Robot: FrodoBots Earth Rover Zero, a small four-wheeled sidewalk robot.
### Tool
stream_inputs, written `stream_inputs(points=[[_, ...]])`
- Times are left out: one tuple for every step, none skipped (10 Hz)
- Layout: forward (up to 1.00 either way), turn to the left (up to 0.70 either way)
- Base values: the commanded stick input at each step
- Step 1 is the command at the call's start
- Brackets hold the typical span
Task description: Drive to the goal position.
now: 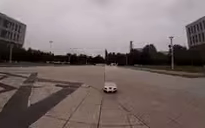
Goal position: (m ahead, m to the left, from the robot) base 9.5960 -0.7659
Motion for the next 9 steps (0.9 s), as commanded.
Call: stream_inputs(points=[[1.0,0.0],[1.0,0.0],[1.0,0.0],[1.0,0.0],[1.0,0.0],[1.0,0.0],[1.0,0.0],[1.0,0.0],[1.0,0.0]])
